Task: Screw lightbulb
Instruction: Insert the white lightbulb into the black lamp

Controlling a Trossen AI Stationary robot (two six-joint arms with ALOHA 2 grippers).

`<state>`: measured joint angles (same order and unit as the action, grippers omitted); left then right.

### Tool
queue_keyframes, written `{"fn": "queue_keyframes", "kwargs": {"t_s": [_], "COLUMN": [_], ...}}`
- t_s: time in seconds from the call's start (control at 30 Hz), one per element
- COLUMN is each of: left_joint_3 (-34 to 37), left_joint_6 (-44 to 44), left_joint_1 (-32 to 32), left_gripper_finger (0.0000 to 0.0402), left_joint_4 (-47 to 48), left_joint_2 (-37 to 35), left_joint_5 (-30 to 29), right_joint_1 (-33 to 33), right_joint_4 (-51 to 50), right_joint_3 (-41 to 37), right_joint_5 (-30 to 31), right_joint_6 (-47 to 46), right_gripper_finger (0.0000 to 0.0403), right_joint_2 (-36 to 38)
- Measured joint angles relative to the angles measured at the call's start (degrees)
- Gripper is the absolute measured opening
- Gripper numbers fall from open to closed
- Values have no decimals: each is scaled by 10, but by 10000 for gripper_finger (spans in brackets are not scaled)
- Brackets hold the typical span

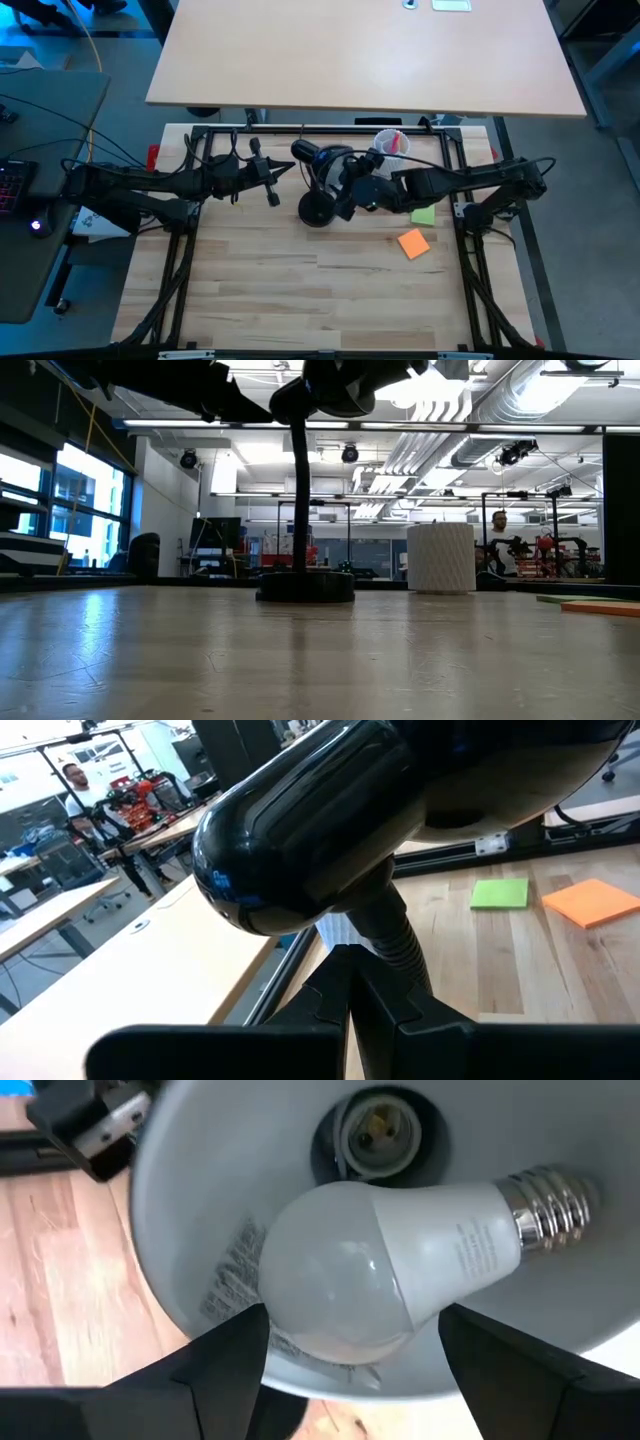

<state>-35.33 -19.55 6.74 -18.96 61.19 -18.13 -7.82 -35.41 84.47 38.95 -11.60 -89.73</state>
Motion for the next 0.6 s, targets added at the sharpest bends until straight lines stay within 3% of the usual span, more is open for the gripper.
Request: {"fn": "queue_keyframes", "kwargs": {"t_s": [0.3,0.6], "left_joint_3": [0,0], "left_joint_6": [5,10], "left_joint_1": [0,0], "left_gripper_finger": [0,0], "left_joint_4": [14,17], "left_joint_2": [0,0], "left_joint_5": [0,0], "right_joint_1": [-1,-2], "right_joint_4": [-28,-43], "right_joint_3": [0,0], "right_joint_5": [-35,-18], "right_joint_6": [-4,-20], "right_gripper_finger": [289,289], "right_joint_2": [0,6]}}
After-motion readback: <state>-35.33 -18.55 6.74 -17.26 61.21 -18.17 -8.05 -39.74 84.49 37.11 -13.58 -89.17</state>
